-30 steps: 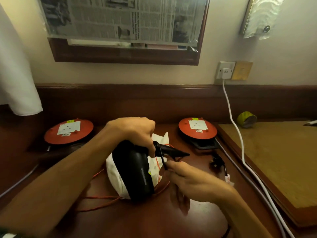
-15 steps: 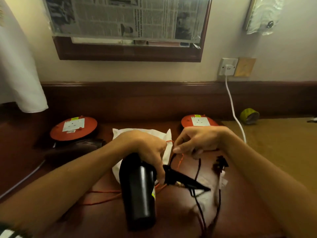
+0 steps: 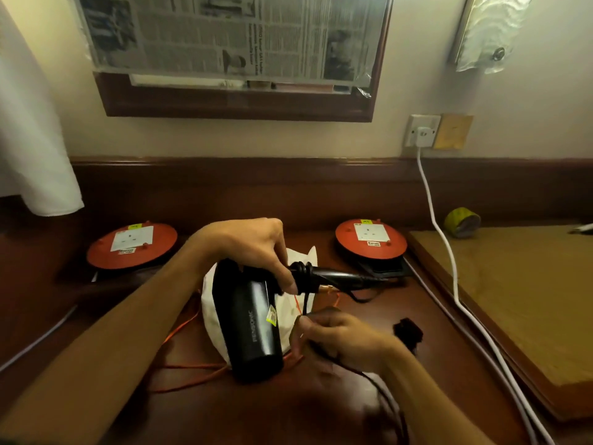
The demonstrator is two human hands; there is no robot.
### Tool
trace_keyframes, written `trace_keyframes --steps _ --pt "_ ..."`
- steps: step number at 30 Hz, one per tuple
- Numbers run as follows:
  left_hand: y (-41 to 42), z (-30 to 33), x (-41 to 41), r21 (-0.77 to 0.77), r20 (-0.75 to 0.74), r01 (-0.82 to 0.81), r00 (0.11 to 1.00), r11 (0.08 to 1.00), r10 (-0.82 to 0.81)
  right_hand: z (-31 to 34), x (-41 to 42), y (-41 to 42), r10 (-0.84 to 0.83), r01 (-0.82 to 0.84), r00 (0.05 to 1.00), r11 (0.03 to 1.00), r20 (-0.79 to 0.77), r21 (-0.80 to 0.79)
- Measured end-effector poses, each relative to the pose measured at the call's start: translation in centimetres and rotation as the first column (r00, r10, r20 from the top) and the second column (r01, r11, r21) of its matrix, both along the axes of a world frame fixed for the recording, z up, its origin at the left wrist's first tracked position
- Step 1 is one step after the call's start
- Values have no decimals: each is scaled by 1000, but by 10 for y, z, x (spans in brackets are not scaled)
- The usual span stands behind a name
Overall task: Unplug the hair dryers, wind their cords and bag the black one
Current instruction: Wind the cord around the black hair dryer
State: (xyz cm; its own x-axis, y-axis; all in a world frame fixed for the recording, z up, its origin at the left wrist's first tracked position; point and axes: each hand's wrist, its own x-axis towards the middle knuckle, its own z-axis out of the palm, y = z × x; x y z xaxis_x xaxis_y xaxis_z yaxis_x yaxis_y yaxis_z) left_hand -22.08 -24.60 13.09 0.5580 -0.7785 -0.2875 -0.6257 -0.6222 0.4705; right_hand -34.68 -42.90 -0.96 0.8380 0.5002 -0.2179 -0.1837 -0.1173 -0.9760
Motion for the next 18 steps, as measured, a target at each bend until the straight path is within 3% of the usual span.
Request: trace_keyframes --steps 3,7,10,12,15,18 --pt "0 -2 -18 -30 -212 86 973 996 -91 -4 20 -21 79 -84 989 996 -127 -34" --pt "-17 -22 -37 226 -183 206 969 952 -166 40 55 -39 209 -226 974 909 -85 -351" --pt "-28 -33 -42 373 -58 184 983 909 -175 85 64 -38 318 -316 943 772 -96 -552" --pt "-29 -33 -37 397 24 115 991 911 -135 110 60 -33 295 -271 952 710 -75 -649" --pt "-18 -21 -20 316 76 25 996 949 -51 128 48 -22 231 -59 964 676 134 -735" --pt "-5 -5 -5 209 72 -38 997 977 23 124 30 -15 43 106 971 807 237 -581"
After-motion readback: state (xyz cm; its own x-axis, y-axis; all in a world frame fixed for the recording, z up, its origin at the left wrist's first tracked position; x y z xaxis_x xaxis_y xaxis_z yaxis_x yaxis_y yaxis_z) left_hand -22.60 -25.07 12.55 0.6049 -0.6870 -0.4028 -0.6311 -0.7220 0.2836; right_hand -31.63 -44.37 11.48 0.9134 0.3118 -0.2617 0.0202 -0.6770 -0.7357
